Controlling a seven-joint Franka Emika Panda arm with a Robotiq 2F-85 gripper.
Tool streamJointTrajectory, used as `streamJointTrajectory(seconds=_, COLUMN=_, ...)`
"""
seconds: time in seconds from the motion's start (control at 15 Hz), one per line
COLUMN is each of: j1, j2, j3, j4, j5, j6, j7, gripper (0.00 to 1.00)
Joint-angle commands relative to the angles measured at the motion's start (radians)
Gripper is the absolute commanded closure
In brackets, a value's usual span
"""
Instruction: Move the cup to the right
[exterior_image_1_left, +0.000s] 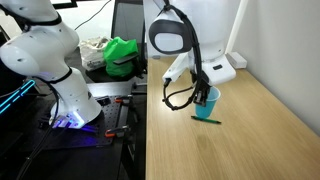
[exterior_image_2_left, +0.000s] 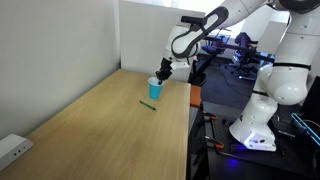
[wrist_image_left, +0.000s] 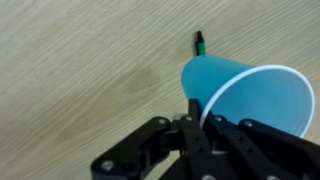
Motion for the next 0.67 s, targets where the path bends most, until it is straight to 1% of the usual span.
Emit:
streamJointTrajectory(seconds=0.0, j1=-0.023, j2=-0.024, j3=-0.035, j4=-0.007, j5=-0.074, j6=-0.031, j7=0.112, gripper=0.99)
streamJointTrajectory(seconds=0.2, j1=-0.045, j2=-0.016, j3=-0.063, j4=0.001, j5=-0.109, j6=-0.038, j7=0.125, gripper=0.99)
streamJointTrajectory(seconds=0.27, j1=-0.037, j2=-0.001, j3=-0.047, j4=0.001, j5=-0.077, j6=-0.003, j7=0.091, gripper=0.99)
streamJointTrajectory(seconds=0.33, j1=-0.041, j2=0.0, j3=-0.051, j4=0.001, j5=-0.079, j6=-0.004, j7=0.09, gripper=0.96)
streamJointTrajectory(seconds=0.6, j1=-0.039, j2=0.002, j3=-0.045, j4=0.001, j5=-0.079, j6=-0.004, j7=0.09, gripper=0.96)
